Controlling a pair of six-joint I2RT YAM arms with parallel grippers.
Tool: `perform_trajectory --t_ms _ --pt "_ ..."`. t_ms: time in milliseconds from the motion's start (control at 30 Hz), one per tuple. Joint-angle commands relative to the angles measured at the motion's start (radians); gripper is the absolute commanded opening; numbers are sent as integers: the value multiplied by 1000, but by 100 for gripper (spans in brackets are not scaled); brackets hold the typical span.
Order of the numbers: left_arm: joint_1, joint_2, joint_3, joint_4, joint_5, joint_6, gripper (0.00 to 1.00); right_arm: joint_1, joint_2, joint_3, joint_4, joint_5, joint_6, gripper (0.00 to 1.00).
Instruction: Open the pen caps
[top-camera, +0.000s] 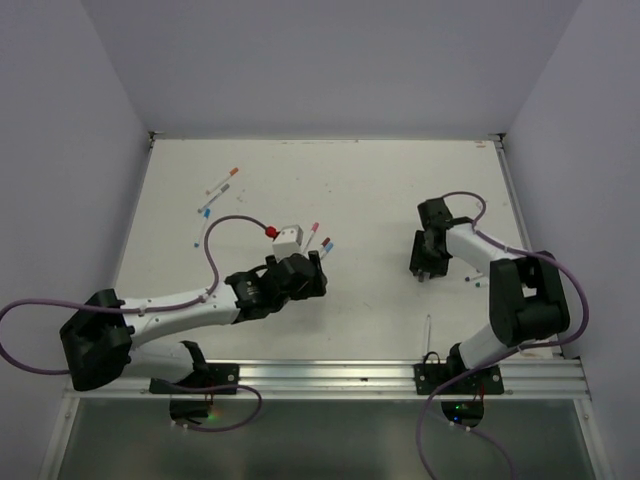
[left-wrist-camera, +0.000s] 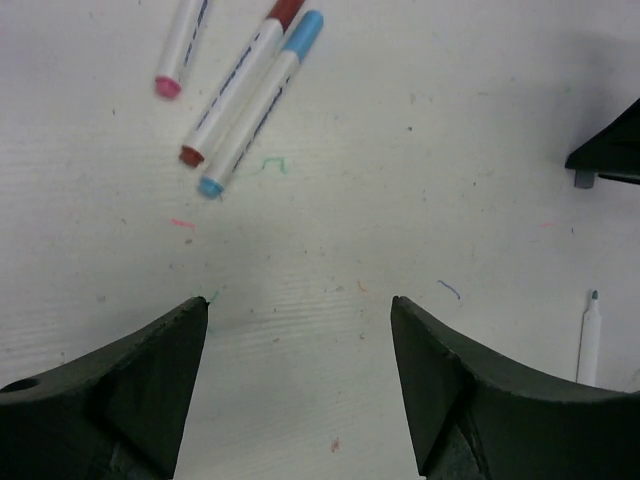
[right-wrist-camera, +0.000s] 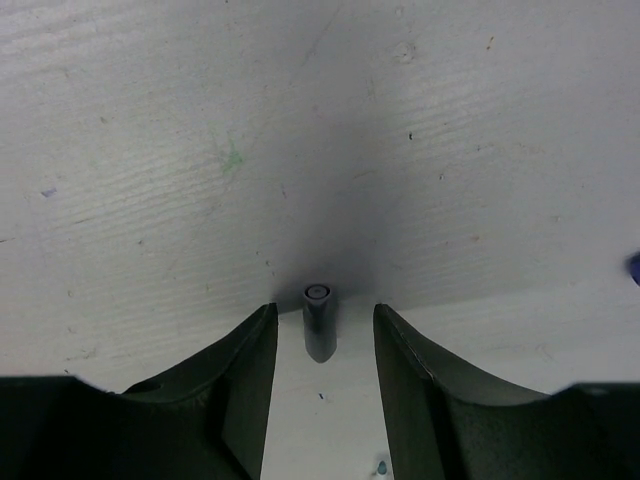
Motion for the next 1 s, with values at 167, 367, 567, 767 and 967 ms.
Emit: perform_trajectory --t_ms 167,367,567,767,967 --pt "156 116 182 22 92 411 63 1 -260 26 -53 -135 20 47" --pt "173 247 237 31 110 543 46 2 -464 17 -98 -248 29 48" --pt "174 278 209 106 156 545 47 2 -537 18 -143 -267 22 48" --pt "174 310 222 117 170 559 45 2 -578 0 -143 -284 26 48" --pt "174 368 243 125 170 562 44 2 -601 -11 -127 -310 35 48"
